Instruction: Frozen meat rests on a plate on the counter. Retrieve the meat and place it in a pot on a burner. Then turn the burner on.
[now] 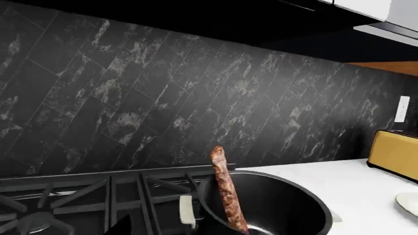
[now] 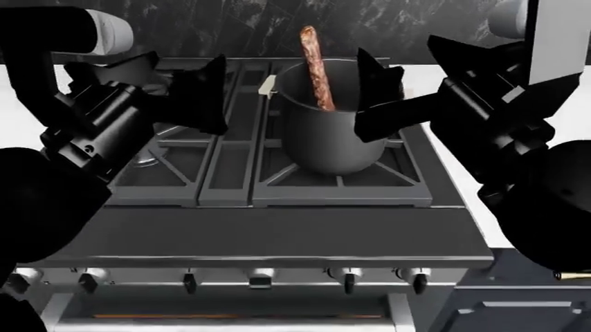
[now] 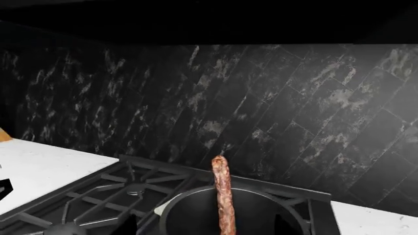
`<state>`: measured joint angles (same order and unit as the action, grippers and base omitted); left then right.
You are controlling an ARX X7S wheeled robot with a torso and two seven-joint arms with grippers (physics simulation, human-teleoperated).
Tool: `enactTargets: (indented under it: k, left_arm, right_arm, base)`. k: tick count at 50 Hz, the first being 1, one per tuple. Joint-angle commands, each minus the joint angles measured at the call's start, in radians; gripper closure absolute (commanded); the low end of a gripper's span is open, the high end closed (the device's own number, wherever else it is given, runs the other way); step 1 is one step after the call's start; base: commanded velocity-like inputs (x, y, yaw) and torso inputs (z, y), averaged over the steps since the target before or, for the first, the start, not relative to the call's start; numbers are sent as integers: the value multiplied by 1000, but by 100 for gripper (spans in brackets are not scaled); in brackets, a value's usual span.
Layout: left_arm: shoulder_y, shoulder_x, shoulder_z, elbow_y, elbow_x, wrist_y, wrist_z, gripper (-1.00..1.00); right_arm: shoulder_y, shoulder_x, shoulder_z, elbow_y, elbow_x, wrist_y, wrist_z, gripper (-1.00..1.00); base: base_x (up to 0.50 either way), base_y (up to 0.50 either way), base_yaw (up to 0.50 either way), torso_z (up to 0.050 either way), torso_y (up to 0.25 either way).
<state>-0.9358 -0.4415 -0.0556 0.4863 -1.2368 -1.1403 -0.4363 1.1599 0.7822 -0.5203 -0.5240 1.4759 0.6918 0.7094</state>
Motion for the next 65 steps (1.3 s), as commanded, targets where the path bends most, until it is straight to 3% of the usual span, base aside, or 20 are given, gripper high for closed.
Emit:
enactTargets:
  k: [1,15,23,29,45,52,65]
  left_arm:
    - [9,1,9,-18,13,13,3,-100]
    - [110,14,28,11,107,100,29,-100]
    - [329,76,99,28,424,411,107,-100]
    - [468,160,139,-83,637,685,135,-100]
    - [730,163,165,-105,756,1008,278,-100]
    - [815,158,166,-106,786,1139,343,-100]
    - [879,145,201,-188,864,1244,403,-100]
  right_arm:
    - [-42,15,13,-48,-11,-25,41,-100]
    - [-81,28,14,-88,-51,-44,58,-100]
    - [-129,59,-19,-170,-206,-38,93,-100]
    - [-236,66,-73,-235,-385,-67,120,-100]
    - [-548,63,-213,-300,-813,-278,163,-100]
    - [-651,61,-226,-285,-889,-385,187,-100]
    - [-770,61,-241,-254,-958,-509,207,-100]
  base:
    - [-500,0,0,0,0]
    - [-473,0,0,0,0]
    - [0,0,0,0,0]
    - [0,0,0,0,0]
    - [0,0,0,0,0]
    - [0,0,0,0,0]
    - [0,0,0,1,0]
